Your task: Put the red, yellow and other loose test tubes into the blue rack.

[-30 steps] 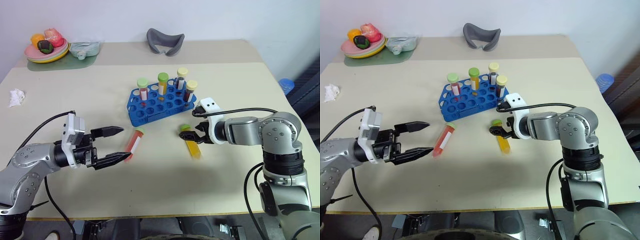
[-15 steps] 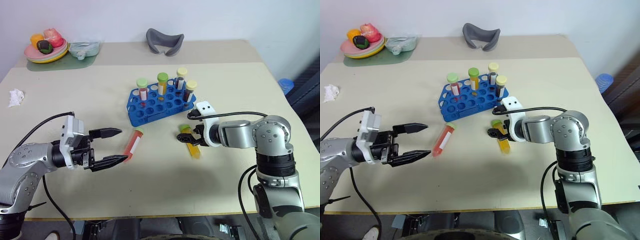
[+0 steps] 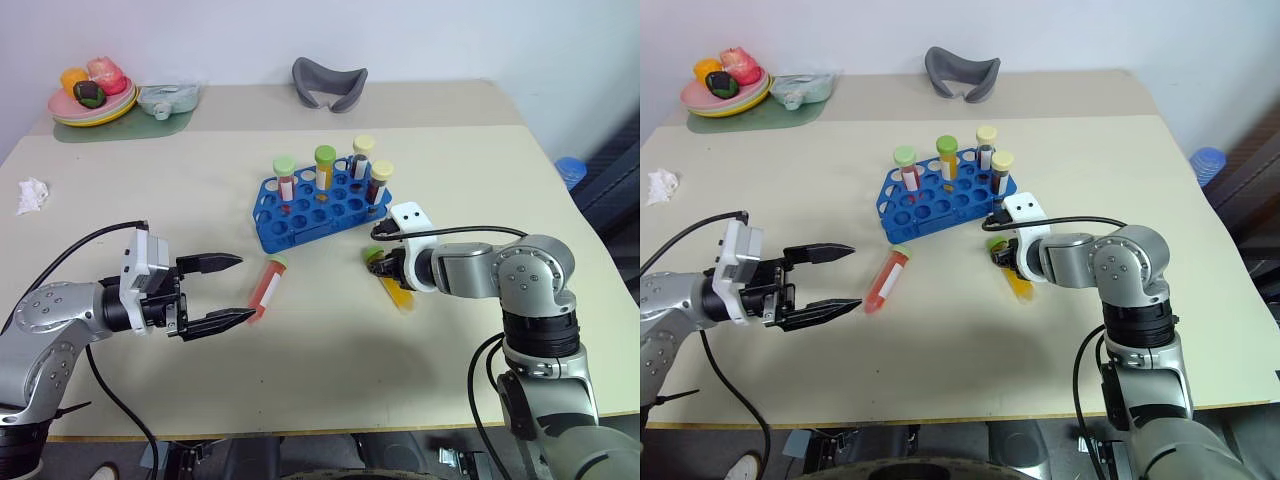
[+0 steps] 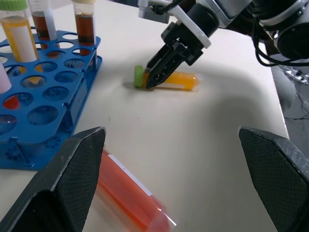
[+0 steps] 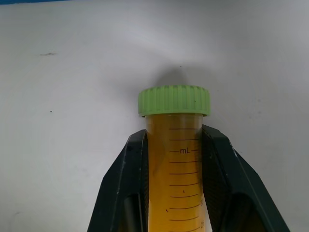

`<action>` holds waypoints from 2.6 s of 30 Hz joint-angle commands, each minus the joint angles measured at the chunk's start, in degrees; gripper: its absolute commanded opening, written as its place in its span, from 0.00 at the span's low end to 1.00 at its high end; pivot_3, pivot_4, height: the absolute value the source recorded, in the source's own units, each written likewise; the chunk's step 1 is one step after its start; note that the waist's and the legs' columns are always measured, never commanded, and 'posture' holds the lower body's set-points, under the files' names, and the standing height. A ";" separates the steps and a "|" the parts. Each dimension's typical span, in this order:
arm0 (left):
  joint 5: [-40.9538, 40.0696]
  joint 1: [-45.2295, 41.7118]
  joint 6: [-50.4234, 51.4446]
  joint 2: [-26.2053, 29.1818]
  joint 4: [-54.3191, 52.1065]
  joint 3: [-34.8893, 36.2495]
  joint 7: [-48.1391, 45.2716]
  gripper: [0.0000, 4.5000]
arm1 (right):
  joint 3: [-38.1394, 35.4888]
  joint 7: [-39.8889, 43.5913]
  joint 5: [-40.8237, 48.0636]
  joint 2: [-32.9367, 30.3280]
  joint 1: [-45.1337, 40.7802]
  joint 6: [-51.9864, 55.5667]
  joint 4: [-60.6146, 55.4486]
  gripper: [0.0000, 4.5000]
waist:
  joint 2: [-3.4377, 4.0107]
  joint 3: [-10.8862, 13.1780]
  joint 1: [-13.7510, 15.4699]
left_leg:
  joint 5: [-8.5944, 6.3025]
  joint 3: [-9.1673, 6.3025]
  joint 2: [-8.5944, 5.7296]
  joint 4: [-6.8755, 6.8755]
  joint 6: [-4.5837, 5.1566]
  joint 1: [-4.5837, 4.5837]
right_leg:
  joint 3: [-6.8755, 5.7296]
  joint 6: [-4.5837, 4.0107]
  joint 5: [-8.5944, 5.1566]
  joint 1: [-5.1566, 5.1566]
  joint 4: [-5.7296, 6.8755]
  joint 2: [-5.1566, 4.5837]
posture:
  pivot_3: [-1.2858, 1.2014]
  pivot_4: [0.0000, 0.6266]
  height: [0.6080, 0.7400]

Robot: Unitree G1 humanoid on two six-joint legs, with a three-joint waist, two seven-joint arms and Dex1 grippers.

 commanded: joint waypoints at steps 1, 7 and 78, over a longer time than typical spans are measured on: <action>-0.45 -0.63 -0.96 -0.43 -0.84 1.47 0.86 1.00 | -4.46 4.41 0.57 1.55 -0.51 -1.18 -3.88 0.18 | 0.01 0.01 0.01 | 0.00 0.00 0.00 0.00 0.00 0.00 | 0.00 0.00 0.00 0.00 0.00 0.00 | 0.52 0.24 1.00; -0.56 -2.24 -0.66 -2.09 -0.09 0.62 2.67 1.00 | -11.38 21.19 4.97 8.56 -2.37 -23.88 -9.33 0.18 | 0.09 0.06 -0.03 | 0.00 0.00 0.03 -0.11 0.01 -0.02 | 0.00 0.01 0.00 -0.08 0.00 0.05 | 0.52 0.24 1.00; -3.17 5.38 -1.51 -6.91 -5.31 10.52 15.00 1.00 | -12.00 56.46 -32.98 30.11 -15.97 -135.62 81.12 0.18 | 0.10 0.07 -2.16 | 0.07 -0.05 0.01 -0.02 -0.12 0.16 | -0.06 0.01 0.03 0.09 0.23 -0.03 | 0.52 0.24 1.00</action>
